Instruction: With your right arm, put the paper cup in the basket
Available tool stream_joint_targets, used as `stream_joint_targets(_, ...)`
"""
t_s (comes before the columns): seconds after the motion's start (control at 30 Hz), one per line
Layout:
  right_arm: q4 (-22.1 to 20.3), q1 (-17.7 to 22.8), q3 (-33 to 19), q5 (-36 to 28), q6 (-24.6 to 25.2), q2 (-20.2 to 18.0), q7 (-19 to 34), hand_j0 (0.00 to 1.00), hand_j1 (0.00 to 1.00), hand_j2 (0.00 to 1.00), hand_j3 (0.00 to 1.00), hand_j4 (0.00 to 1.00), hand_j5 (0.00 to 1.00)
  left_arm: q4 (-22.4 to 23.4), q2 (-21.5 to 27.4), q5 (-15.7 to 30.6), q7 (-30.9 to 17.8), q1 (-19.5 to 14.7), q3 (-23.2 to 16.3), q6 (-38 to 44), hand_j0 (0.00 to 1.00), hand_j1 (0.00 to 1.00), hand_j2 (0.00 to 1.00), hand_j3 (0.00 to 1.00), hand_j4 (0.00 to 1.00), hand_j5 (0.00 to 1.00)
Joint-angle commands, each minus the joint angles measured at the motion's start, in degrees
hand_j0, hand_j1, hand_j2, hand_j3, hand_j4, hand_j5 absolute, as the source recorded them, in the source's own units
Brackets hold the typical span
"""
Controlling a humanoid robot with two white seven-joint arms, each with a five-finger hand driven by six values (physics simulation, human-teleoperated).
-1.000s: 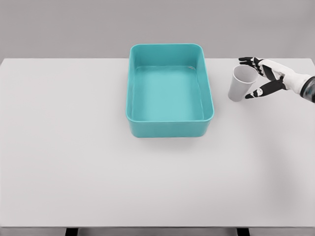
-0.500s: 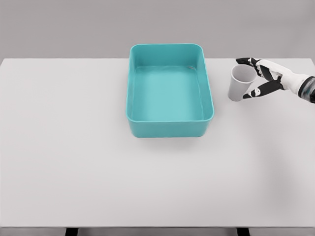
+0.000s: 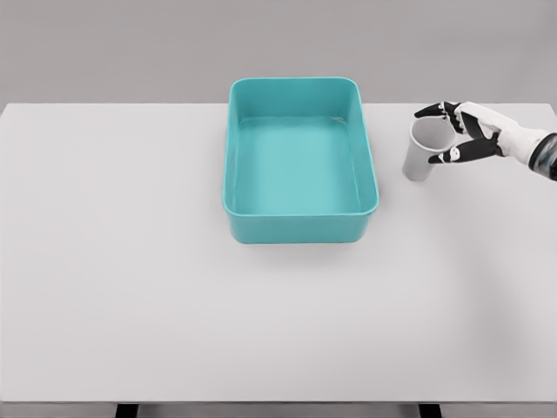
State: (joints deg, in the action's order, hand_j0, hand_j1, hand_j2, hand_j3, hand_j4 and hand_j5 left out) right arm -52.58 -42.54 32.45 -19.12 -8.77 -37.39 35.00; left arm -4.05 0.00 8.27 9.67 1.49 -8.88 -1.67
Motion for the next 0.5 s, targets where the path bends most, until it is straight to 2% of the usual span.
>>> stream_joint_targets(0.0, -0.06, 0.0, -0.2, -0.3, -0.29, -0.05, 0.0, 0.72, 0.72, 0.72, 0.72, 0.72, 0.72, 0.0, 0.0, -0.01, 0.0, 0.0, 0.0, 0.0, 1.0, 1.0, 1.0, 1.0, 1.0, 1.0)
stream_joint_targets(0.2, -1.38, 0.0, -0.37, -0.39, -1.78, -0.14, 0.0, 0.72, 0.72, 0.72, 0.72, 0.72, 0.72, 0.0, 0.0, -0.01, 0.0, 0.0, 0.0, 0.0, 1.0, 1.0, 1.0, 1.0, 1.0, 1.0)
stream_joint_targets(0.47, -7.18, 0.09, -2.22, -0.39, -1.87, -0.84, 0.0, 0.72, 0.72, 0.72, 0.72, 0.72, 0.72, 0.0, 0.0, -0.01, 0.0, 0.0, 0.0, 0.0, 1.0, 1.0, 1.0, 1.0, 1.0, 1.0)
